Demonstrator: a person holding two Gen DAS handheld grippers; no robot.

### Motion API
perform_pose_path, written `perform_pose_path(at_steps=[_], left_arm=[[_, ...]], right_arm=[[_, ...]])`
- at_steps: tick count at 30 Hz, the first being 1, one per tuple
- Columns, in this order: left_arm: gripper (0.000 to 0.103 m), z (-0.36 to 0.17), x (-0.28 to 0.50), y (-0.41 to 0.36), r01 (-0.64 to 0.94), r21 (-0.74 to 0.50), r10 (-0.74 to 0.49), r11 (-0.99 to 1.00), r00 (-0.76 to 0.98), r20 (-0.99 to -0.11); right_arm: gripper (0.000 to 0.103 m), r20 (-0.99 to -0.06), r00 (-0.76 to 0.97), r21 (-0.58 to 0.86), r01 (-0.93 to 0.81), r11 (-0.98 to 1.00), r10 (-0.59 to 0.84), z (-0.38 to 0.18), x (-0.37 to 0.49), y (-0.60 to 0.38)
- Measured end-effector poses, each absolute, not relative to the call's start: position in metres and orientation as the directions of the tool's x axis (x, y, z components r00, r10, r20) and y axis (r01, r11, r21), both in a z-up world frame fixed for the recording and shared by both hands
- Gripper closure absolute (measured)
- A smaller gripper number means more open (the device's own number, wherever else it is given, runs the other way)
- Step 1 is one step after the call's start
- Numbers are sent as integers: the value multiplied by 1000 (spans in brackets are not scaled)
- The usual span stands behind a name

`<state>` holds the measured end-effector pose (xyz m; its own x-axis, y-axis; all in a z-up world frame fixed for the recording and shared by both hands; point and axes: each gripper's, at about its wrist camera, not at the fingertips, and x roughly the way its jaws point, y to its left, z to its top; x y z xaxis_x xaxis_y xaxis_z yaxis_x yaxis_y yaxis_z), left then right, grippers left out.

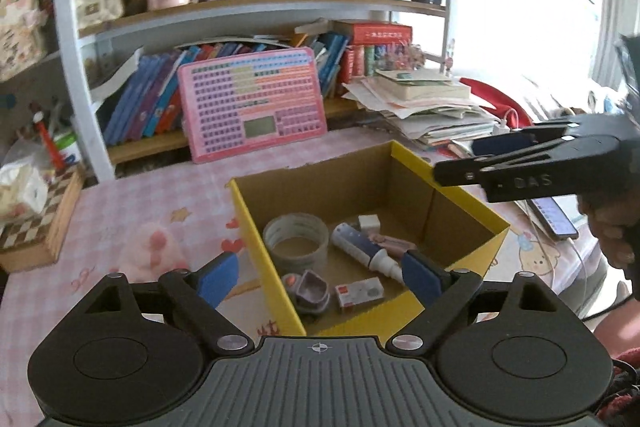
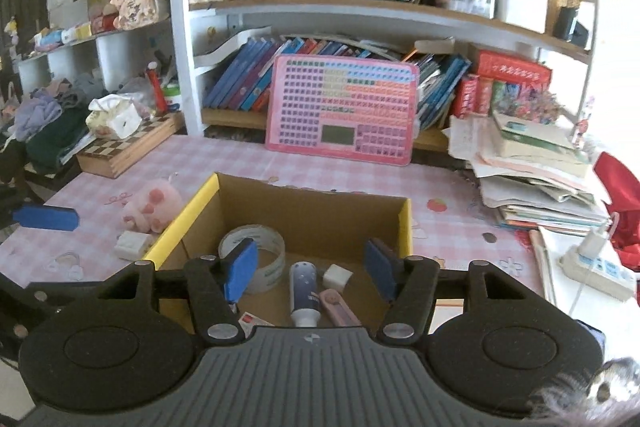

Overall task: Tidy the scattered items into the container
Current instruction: 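Withdraw both open grippers up out of the yellow box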

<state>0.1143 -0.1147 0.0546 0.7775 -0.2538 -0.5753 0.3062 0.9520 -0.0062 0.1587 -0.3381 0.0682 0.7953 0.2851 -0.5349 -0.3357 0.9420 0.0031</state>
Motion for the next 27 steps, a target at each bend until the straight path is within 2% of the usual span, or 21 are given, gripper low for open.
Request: perform_pose_path(at_steps=[10, 19, 27], left_arm=[[11, 42, 93, -99, 194, -19, -168, 981, 794, -584], [11, 37, 83, -91, 144, -25, -130, 989, 785, -606], [10, 20, 77, -94, 160, 20, -104, 987, 727, -678]], right_arm=[[40, -531, 819, -24, -272, 962, 218, 51, 121, -344], [34, -598, 772, -6, -271, 963, 214, 29, 101, -334], [25, -639, 744, -11, -265, 964, 197, 15, 93, -327]])
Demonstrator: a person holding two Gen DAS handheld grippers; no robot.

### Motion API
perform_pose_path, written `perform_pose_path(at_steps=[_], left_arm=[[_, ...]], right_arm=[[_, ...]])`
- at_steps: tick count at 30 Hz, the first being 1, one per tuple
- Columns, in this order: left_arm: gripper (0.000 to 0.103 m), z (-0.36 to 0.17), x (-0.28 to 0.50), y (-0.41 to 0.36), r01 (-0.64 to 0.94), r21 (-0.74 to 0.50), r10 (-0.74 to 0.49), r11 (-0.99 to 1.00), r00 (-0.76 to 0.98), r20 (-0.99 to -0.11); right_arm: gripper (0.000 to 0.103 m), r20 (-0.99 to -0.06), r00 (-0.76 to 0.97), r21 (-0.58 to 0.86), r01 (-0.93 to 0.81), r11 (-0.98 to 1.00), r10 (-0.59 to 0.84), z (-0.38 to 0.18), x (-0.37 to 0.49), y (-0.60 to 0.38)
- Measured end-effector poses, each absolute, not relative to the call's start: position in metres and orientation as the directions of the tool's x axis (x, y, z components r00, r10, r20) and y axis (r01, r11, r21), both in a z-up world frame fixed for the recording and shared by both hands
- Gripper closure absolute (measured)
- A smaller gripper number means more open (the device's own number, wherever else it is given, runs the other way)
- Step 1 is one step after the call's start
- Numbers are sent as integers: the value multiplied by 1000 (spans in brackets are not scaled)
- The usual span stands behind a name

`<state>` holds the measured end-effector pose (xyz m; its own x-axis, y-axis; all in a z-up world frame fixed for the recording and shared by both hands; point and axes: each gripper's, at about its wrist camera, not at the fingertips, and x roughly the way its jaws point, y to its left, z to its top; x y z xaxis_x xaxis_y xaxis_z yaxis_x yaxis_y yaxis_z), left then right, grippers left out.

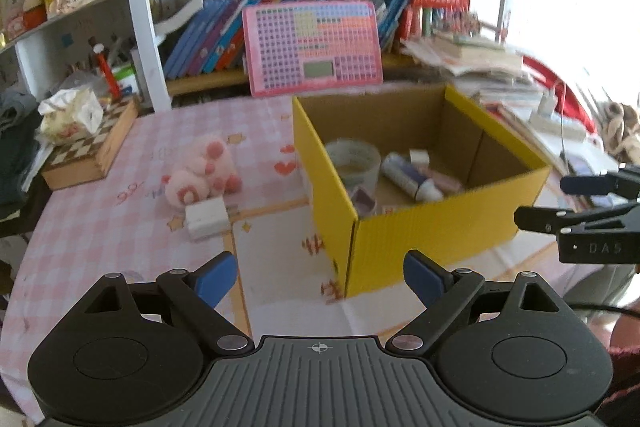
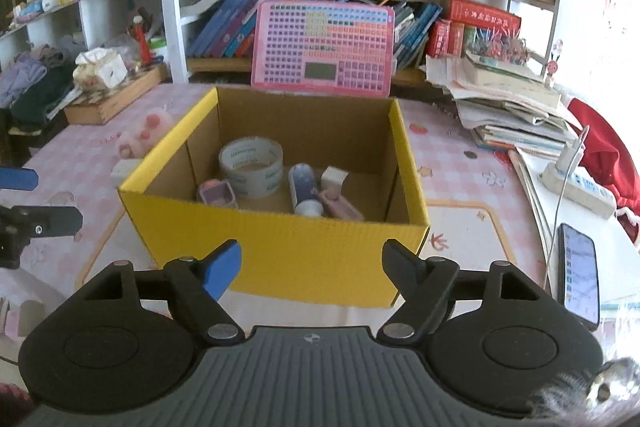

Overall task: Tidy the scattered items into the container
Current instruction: 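Withdraw both open grippers up out of the yellow box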

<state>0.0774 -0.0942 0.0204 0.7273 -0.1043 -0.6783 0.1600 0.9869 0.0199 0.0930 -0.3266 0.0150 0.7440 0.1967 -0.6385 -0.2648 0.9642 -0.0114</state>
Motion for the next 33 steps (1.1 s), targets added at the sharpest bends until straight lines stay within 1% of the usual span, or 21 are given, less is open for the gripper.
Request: perform_pose_path(at_steps=[5, 7, 18, 24, 33], left_arm=[[10, 12, 74, -94, 196, 18, -126, 980, 694, -709], [10, 10, 73, -92, 208, 14, -135, 978, 686, -715], [10, 4, 71, -69, 284, -5, -198, 959, 655, -729], [10, 1, 71, -47, 335, -7, -228, 942, 623, -748], [10, -4, 72, -10, 393, -14, -264, 919, 589, -764]], right_arm=[[24, -669, 715, -10, -281, 960, 203, 8, 88, -318], [21, -674, 711, -9, -281, 960, 202, 7, 86, -315], [19, -699, 699, -4, -210, 978, 148, 6, 75, -291], [18, -720, 683, -3, -178, 984, 121, 4, 69, -265], [16, -738, 666, -37, -200, 979, 108, 2, 58, -212]])
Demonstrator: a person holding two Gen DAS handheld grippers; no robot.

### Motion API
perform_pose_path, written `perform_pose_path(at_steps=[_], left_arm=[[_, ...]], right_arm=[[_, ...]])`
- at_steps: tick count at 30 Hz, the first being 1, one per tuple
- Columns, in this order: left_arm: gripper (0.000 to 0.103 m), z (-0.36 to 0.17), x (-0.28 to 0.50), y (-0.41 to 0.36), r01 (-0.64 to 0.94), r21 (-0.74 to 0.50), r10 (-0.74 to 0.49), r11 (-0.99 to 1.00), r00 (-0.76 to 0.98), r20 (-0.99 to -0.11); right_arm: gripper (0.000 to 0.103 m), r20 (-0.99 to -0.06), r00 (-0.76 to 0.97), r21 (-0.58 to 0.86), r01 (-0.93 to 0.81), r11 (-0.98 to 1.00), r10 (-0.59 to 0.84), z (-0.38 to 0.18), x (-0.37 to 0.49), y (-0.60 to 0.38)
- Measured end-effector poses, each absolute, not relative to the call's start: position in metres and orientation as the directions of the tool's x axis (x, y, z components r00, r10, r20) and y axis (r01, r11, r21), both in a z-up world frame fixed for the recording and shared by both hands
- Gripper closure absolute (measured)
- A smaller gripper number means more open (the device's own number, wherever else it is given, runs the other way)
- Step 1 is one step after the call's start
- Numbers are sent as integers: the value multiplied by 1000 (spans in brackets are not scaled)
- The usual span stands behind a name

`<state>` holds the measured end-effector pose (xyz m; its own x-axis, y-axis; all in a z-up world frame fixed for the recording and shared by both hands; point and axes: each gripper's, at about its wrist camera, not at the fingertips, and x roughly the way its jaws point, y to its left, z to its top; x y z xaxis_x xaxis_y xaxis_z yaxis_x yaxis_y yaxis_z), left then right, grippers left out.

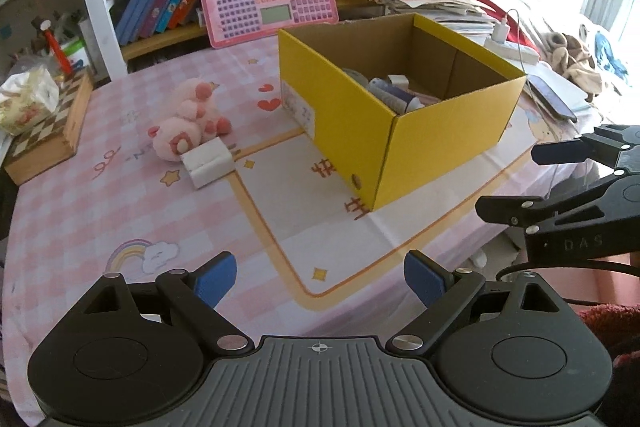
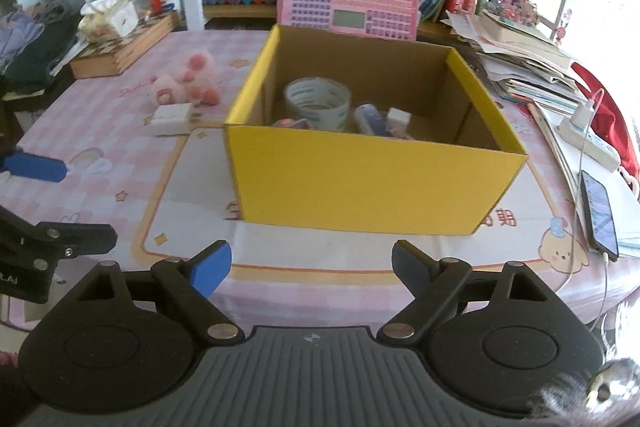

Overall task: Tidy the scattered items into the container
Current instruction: 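Withdraw both open grippers up out of the yellow box, then close right gripper on white plug adapter while left gripper grasps pink plush pig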

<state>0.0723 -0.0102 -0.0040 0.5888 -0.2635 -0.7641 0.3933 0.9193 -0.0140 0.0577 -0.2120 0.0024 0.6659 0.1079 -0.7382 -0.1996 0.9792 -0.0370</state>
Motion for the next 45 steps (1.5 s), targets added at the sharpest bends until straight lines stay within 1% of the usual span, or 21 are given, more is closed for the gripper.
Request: perform_pose_path(at_steps=[21, 32, 35, 40, 45], left_arm=[[9, -9, 79, 76, 405, -19, -270, 914, 573, -774], [9, -7, 91, 110, 382, -23, -271, 924, 611, -744], [9, -7, 100, 115, 368, -11, -260, 930, 636, -727], [9, -9, 117, 120, 353, -13, -257, 935, 653, -712], [9, -11, 132, 121, 346, -1, -247, 938, 668, -702]], right_arm=[[16, -750, 651, -32, -213, 976, 117, -4, 60, -115], [19, -723, 678, -46, -236, 971, 130, -1, 74, -80], [23, -710, 691, -57, -251, 966, 137, -1, 82, -73], [37, -698, 701, -61, -263, 963, 147, -2, 101, -63], [37, -696, 700, -41, -260, 965, 159, -3, 125, -57]])
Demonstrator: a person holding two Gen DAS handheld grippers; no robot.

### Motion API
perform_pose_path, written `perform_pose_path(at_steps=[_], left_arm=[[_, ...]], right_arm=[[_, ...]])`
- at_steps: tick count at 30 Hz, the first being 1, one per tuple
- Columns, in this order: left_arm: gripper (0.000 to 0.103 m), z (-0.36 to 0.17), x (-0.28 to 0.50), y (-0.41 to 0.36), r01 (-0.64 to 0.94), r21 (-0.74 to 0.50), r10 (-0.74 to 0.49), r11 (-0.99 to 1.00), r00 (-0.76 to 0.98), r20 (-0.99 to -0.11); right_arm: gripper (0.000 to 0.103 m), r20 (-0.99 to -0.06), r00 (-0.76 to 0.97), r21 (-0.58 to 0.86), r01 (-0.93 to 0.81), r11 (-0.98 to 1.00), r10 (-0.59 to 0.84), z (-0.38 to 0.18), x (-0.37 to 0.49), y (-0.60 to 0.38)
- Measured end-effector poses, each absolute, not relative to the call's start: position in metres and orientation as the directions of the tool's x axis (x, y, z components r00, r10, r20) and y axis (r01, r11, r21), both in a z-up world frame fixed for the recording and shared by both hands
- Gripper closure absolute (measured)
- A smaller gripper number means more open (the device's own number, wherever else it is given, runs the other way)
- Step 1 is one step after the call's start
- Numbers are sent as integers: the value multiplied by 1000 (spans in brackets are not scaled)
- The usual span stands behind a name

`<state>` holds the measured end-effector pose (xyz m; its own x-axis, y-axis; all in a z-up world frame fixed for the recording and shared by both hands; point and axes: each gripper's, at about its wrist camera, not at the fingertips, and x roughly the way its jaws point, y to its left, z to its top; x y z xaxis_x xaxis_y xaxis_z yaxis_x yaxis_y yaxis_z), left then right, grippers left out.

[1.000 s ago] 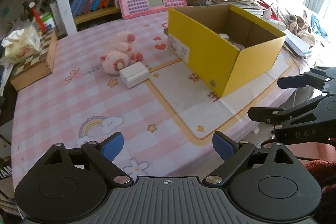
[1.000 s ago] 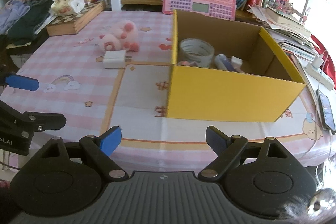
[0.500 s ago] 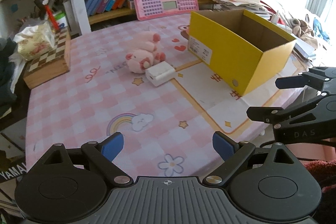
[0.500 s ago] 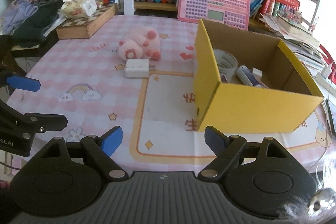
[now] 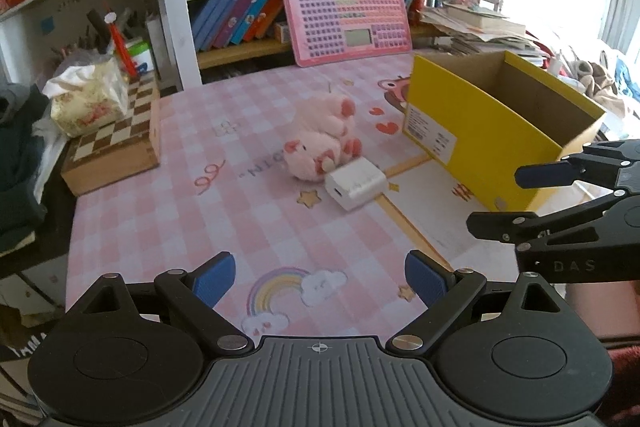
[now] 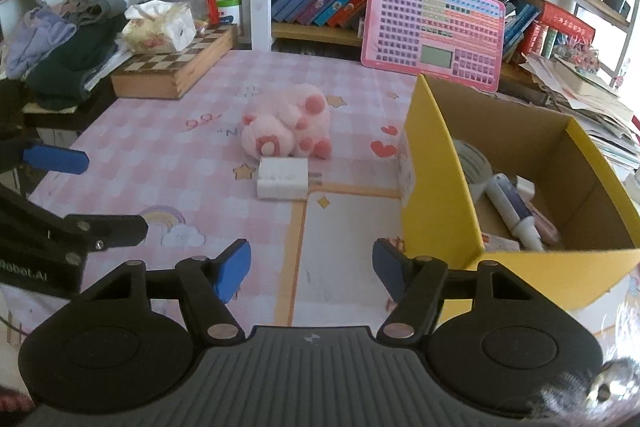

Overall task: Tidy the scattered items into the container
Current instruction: 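Close right gripper on white plug adapter while left gripper grasps pink plush pig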

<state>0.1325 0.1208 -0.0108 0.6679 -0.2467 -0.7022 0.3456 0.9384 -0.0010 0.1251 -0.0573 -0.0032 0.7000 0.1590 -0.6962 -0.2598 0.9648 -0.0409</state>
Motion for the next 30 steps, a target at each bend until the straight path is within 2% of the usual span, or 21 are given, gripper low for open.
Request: perform_pose_path(at_steps=[14, 17, 30], left_arm=[[9, -19, 192, 124, 330, 11, -228, 944, 675, -702], [9, -21, 212, 126, 332, -3, -237, 943, 665, -708], [9, -40, 295, 100, 436, -49, -322, 898, 579, -749]], right_arm=[[36, -715, 677, -59, -304, 951, 172, -32, 186, -33], [27, -714, 676, -59, -317, 947, 182, -43, 197, -26], [21, -723, 669, -75, -324, 943, 173, -76, 240, -10]])
